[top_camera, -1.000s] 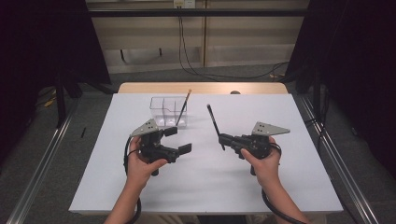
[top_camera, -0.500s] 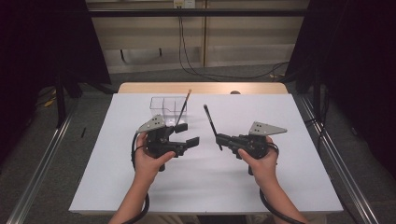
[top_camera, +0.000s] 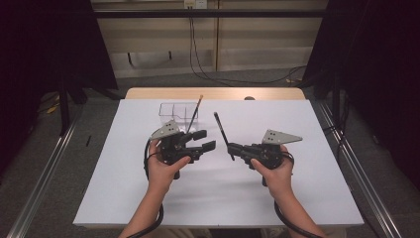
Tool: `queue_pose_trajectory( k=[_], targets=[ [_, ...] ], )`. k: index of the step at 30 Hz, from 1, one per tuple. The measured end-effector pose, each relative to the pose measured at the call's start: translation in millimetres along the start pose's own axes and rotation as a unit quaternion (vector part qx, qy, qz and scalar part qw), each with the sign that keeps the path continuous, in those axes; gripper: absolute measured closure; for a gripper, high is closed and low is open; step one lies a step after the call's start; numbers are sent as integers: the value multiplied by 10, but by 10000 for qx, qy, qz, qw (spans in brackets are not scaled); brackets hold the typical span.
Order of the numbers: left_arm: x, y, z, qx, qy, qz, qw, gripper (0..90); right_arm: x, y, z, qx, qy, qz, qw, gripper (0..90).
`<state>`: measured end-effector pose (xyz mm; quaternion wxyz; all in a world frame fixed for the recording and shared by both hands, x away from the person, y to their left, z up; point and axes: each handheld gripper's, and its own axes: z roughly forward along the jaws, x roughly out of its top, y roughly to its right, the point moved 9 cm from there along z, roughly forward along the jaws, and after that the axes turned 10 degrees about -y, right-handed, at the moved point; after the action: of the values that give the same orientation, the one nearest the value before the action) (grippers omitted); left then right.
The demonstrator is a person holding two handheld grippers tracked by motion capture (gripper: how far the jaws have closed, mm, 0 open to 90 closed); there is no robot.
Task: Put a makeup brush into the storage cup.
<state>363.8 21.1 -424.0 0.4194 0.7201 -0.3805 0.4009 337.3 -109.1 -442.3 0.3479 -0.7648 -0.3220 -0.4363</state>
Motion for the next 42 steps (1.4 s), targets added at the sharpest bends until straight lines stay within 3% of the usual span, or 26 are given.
queue_pose_trajectory(
  k=[7,14,26,42],
  targets=[
    [44,47,48,-130,47,-74,9999,467,-16,-14,29,13,-33,-28,10000,848],
    [112,67,84,-251,257,-198,9992,556,-22,-35,49,51,-46,-48,10000,848],
    [167,126,175,-422,337,-237,9983,702,-31,-49,60,70,-67,-81,9999,847],
    [181,145,186,-583,402,-373,9968,824,-29,-79,70,156,-67,-122,9998,847]
  ],
)
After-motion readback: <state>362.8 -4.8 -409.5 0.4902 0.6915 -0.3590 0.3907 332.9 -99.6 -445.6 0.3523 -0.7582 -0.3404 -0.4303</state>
